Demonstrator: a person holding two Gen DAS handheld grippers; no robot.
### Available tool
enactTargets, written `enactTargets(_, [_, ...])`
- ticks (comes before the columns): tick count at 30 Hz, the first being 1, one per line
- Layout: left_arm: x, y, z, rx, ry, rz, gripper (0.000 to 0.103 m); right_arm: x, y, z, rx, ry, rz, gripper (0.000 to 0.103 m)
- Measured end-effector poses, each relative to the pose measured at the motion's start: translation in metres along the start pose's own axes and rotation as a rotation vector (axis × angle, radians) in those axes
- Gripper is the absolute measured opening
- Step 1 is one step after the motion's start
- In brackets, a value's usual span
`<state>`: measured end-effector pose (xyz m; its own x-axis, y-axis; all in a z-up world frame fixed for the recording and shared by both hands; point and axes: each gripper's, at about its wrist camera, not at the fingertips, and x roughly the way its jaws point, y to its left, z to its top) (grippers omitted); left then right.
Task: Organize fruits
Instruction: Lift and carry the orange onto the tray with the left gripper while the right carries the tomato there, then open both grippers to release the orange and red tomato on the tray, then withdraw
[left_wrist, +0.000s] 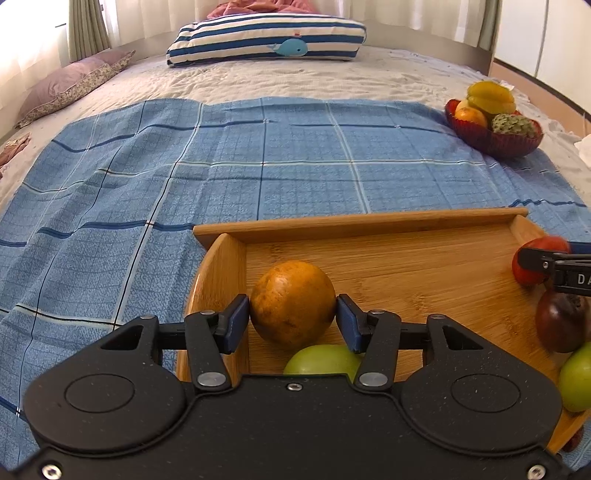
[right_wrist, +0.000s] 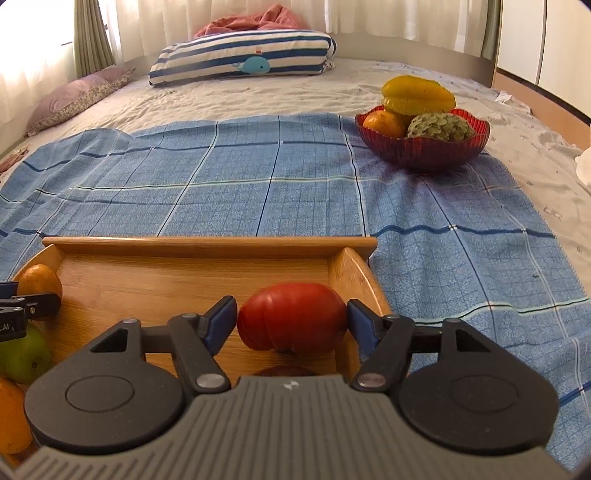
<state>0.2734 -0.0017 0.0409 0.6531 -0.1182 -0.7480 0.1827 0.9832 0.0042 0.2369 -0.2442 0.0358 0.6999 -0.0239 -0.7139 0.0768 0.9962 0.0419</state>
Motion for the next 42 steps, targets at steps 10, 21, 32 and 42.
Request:
enactTargets(10, [-0.034, -0.013, -0.008, 0.082, -0.092, -0.003, 0.085, -0.026, 0.003, -0.005, -0.023, -0.082, 0.037, 0.098])
enactTargets(21, [-0.086, -0.024, -0.038, 0.068, -0.185, -0.075, 0.094, -0.074, 0.004, -0.033, -0.043, -0.244, 0.073, 0.103])
enactTargets(32, [-0.113, -0.033, -0.074, 0.054, -0.241, -0.093, 0.096, -0.113, 0.009, -0.064, -0.093, -0.373, 0.067, 0.103])
enactTargets(42, [-0.129, -0.037, -0.103, 0.029, -0.276, -0.100, 0.099, -0.125, 0.010, -0.092, -0.105, -0.426, 0.037, 0.103])
